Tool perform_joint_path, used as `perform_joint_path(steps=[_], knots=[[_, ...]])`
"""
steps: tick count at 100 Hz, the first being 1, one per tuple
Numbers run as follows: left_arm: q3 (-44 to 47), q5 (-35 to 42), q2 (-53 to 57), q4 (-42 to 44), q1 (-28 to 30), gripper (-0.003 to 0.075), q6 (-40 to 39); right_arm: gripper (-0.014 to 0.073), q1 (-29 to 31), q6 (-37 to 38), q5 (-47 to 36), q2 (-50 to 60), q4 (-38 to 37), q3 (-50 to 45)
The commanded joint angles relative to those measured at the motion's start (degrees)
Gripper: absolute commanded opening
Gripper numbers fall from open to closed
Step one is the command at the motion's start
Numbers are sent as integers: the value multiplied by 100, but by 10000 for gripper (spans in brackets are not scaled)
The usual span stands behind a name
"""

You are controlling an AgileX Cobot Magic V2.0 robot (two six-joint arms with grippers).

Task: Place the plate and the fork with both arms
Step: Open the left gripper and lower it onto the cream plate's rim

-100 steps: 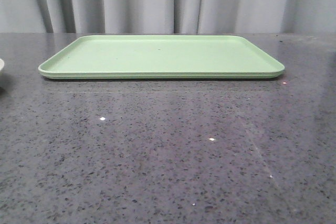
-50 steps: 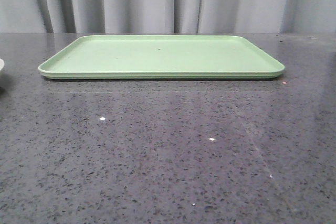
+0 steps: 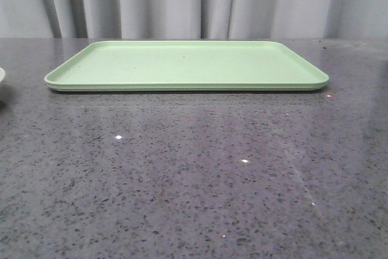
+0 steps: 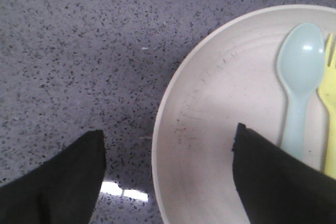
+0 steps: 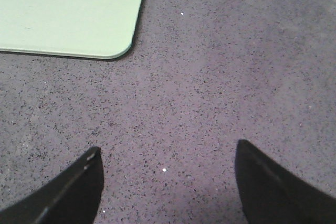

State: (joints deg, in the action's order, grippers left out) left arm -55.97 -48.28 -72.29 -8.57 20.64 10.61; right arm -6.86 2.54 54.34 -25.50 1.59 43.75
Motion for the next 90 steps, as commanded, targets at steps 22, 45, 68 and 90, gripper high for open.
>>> perform_joint_path(steps=[22, 45, 68, 90], knots=[[-213, 494, -472, -158, 23, 484, 136, 529, 34, -39, -428, -102, -10, 155], [-213, 579, -774, -171, 23, 483, 148, 529, 34, -39, -428, -102, -10, 155], [-213, 568, -994, -296, 23, 483, 148, 529, 34, -39, -512, -102, -10, 155], [-213, 460, -1027, -296, 23, 481, 148, 529, 34, -39, -571, -102, -10, 155]])
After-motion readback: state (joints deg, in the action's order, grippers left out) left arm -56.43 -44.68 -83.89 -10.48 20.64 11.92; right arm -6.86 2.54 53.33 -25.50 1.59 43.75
